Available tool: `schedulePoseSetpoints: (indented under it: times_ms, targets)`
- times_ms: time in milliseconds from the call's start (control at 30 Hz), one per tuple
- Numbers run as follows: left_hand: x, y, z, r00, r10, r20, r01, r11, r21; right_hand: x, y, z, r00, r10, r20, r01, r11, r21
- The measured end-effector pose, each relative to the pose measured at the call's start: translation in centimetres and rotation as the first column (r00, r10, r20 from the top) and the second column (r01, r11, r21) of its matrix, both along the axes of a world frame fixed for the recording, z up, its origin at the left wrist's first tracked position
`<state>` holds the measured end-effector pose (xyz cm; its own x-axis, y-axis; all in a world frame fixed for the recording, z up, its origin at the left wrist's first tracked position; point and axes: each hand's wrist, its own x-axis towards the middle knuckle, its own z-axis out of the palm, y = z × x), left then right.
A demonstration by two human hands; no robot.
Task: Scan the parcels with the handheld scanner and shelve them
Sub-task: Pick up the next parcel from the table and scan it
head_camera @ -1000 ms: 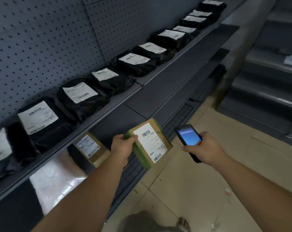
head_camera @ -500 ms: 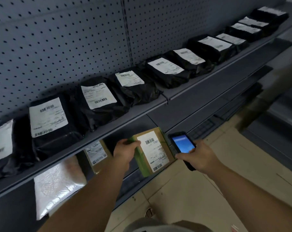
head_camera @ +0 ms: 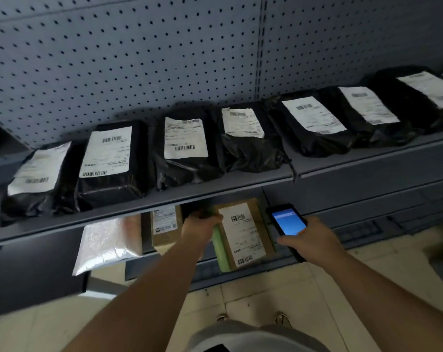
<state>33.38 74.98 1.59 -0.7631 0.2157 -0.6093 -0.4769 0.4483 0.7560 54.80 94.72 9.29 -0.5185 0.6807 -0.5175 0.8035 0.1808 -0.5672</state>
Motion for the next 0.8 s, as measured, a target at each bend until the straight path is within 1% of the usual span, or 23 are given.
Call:
schedulePoseSetpoints:
  times_ms: [67,167,267,400,567,800]
  targets:
    - [0.8,0.2,0.3,0.999,0.044,-0.018,-0.044,0.999,-0.024,-0.3,1.3,-0.1,0.998,0.061,0.015,-0.061,0.998,-0.013]
    - [2.6,1.1,2.6,0.996,0.075,-0.048,-0.078,0.994,-0.082,-0.5,3.4,-0.8,0.991,0.133,0.014,-0.132,0.991,-0.023]
    - [3.3,1.5,2.9,0.987,0.153,-0.042,-0.156,0.985,-0.075,-1.0,4.7,-1.1,0.989,0.148,0.018,-0.147,0.988,-0.038]
    - [2.9,2.0,1.5,0.984,0.177,-0.033,-0.179,0.982,-0.066,-2.1,5.3,-1.7,0.989,0.144,0.007,-0.144,0.989,-0.045]
    - [0.6,3.3,-0.6,0.991,0.119,-0.063,-0.125,0.988,-0.096,-3.4,5.9,-3.7,0.990,0.137,-0.033,-0.138,0.990,-0.024]
    - [-3.0,5.3,-4.6,0.979,0.187,-0.085,-0.192,0.979,-0.068,-5.7,5.9,-7.1,0.982,0.167,-0.089,-0.171,0.985,-0.038]
